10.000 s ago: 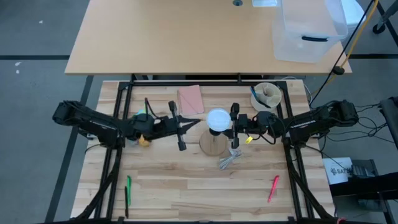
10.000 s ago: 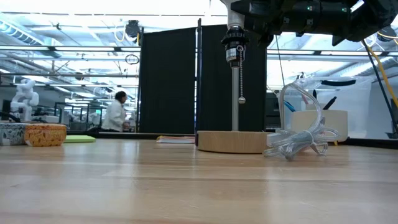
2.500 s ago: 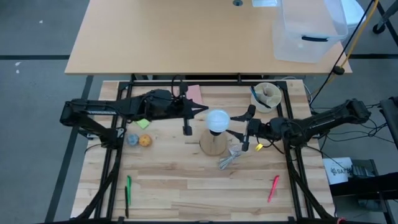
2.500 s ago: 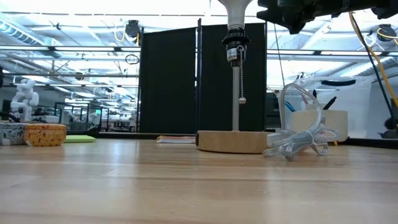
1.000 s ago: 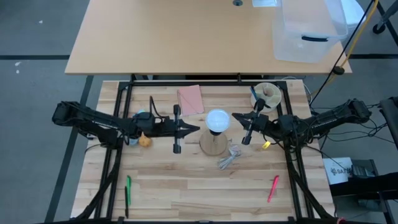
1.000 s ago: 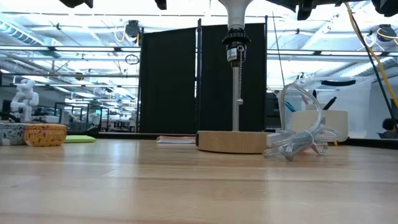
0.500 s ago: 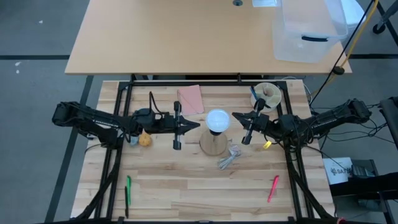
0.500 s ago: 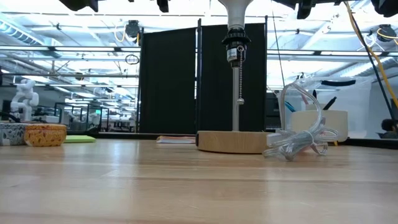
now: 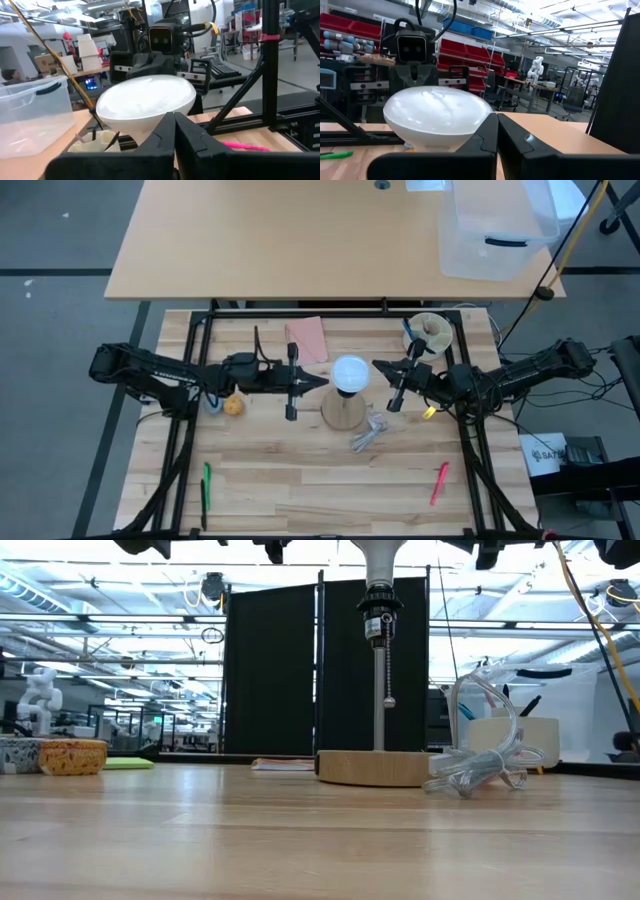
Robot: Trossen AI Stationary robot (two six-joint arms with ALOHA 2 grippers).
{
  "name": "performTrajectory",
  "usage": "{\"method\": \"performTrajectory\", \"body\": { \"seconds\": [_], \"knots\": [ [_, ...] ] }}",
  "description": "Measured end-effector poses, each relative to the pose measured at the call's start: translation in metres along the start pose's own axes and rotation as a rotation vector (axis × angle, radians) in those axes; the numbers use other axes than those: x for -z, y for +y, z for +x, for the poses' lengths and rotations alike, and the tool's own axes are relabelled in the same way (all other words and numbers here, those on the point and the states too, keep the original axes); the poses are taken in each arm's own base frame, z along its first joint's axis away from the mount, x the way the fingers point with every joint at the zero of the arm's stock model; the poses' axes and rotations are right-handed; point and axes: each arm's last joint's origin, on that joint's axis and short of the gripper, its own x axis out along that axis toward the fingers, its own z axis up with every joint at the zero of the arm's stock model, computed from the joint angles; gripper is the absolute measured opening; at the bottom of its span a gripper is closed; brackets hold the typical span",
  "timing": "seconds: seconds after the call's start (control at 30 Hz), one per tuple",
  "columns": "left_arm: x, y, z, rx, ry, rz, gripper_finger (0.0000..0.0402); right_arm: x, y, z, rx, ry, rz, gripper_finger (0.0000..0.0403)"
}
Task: Screw lightbulb
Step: Insert the lightbulb into the lamp
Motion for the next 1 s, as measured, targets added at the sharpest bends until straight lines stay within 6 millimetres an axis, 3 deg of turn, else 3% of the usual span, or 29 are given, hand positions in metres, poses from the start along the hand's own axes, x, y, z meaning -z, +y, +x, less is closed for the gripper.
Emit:
{"method": "performTrajectory", "body": {
  "seconds": [0.6,1.0],
  "knots": [
    [0.003,0.002,0.0,0.013,0.018,-0.011,0.0,0.0,-0.015,0.007,0.084,-0.023,0.016,0.0],
    [0.002,-0.009,0.001,0.055,0.013,-0.01,0.0,0.009,-0.007,0.014,0.05,-0.013,0.045,0.0]
  ]
}}
